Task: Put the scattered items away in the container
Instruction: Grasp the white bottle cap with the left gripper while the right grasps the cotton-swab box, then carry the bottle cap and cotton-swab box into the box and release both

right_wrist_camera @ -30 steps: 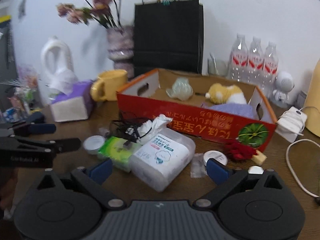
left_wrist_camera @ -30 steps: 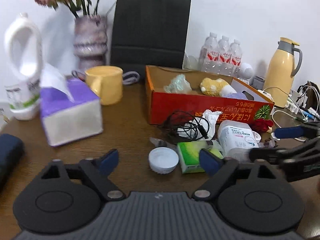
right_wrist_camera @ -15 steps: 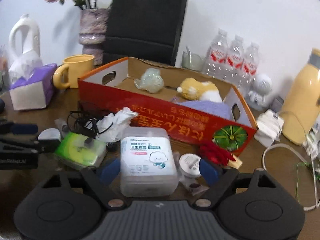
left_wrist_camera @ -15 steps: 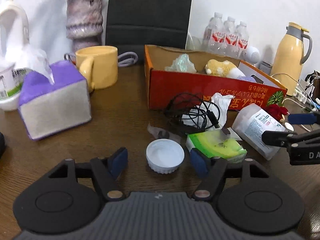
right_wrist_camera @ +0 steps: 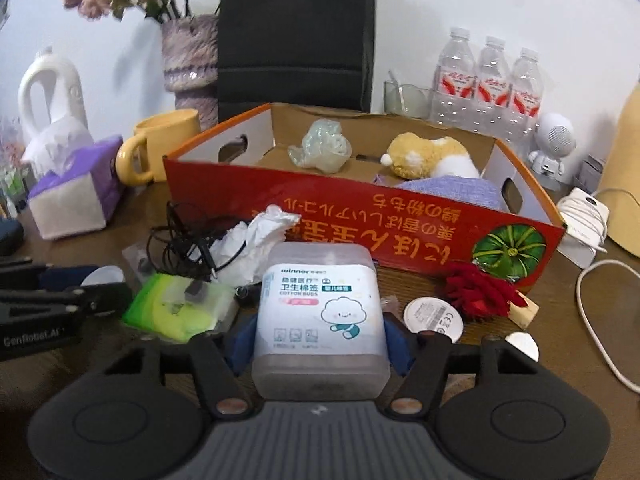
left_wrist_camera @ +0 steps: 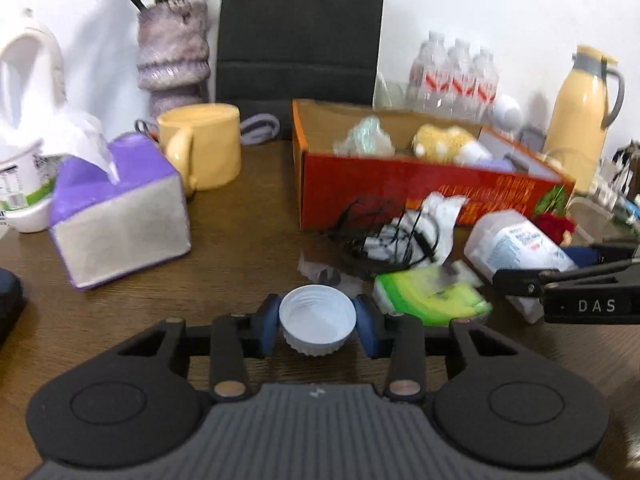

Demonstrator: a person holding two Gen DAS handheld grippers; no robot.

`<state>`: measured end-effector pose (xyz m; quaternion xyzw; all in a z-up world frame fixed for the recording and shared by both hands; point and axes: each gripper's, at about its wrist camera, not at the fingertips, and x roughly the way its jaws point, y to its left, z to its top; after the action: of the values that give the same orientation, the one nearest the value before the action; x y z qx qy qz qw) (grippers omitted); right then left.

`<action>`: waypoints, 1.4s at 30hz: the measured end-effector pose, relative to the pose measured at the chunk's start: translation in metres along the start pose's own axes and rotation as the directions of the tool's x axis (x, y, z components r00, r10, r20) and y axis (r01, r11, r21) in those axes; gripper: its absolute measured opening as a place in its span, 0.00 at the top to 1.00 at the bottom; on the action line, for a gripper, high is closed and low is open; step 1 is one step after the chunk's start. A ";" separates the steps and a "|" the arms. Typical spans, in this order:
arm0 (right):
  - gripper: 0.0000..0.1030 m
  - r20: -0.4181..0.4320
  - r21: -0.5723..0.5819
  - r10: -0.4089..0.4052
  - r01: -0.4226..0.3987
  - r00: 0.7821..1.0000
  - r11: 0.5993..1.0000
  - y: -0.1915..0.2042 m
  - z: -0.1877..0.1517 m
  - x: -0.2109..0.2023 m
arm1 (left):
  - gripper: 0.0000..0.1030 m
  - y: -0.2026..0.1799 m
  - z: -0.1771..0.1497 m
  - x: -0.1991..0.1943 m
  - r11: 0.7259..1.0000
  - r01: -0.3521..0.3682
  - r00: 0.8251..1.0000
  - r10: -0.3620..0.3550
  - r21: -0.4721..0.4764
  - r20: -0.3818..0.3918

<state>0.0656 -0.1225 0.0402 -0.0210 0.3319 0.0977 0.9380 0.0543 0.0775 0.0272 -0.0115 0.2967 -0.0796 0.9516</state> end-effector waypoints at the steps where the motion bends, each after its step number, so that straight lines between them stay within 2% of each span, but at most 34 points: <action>1: 0.39 0.013 0.013 0.011 -0.012 1.000 1.000 -0.002 -0.001 -0.008 | 0.61 0.000 0.000 -0.008 1.000 0.002 1.000 -0.002 -0.007 0.018; 3: 0.39 0.059 0.025 0.019 -0.020 0.998 0.999 -0.005 -0.002 -0.032 | 0.61 -0.001 -0.004 -0.027 0.999 0.004 0.998 -0.002 -0.037 0.055; 6: 0.39 0.126 0.033 -0.002 -0.002 0.992 0.999 -0.011 -0.009 -0.073 | 0.61 -0.008 -0.016 -0.049 0.996 0.021 0.998 -0.016 -0.091 0.055; 12: 0.38 0.203 0.082 -0.056 0.040 0.978 0.996 -0.015 -0.036 -0.133 | 0.61 -0.047 -0.042 -0.094 0.998 0.046 0.997 -0.043 -0.045 0.071; 16: 0.38 0.260 0.100 -0.065 0.040 0.963 0.994 -0.008 -0.064 -0.166 | 0.61 -0.066 -0.052 -0.120 0.999 0.031 0.991 -0.033 0.015 0.132; 22: 0.38 0.282 0.101 -0.056 0.028 0.958 0.994 0.002 -0.098 -0.191 | 0.61 -0.076 -0.065 -0.140 0.999 0.031 0.987 -0.034 0.020 0.155; 27: 0.38 0.278 0.125 -0.046 0.011 0.959 0.992 -0.003 -0.098 -0.191 | 0.61 -0.079 -0.061 -0.141 0.999 0.032 0.985 -0.037 0.030 0.167; 31: 0.38 0.272 0.117 -0.036 0.004 0.962 0.993 -0.006 -0.088 -0.183 | 0.61 -0.076 -0.047 -0.133 0.999 0.047 0.982 -0.051 0.023 0.181; 33: 0.38 0.280 0.108 -0.028 -0.002 0.960 0.994 -0.011 -0.074 -0.179 | 0.61 -0.072 -0.030 -0.122 0.998 0.070 0.981 -0.070 0.007 0.182; 35: 0.38 0.296 0.107 -0.009 -0.024 0.955 0.994 -0.018 -0.055 -0.174 | 0.61 -0.067 -0.009 -0.112 0.996 0.089 0.974 -0.085 -0.009 0.209; 38: 0.38 0.325 0.098 0.016 -0.051 0.946 0.994 -0.030 -0.021 -0.162 | 0.61 -0.065 0.026 -0.090 0.998 0.063 0.964 -0.063 0.006 0.260; 42: 0.38 0.349 0.081 0.004 -0.034 0.937 0.996 -0.047 0.034 -0.131 | 0.61 -0.061 0.083 -0.049 0.998 0.056 0.961 -0.053 -0.002 0.270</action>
<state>-0.0034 -0.1875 0.1478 0.0403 0.1647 0.0945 0.9810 0.0527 0.0225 0.1275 -0.0349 0.1644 -0.1019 0.9805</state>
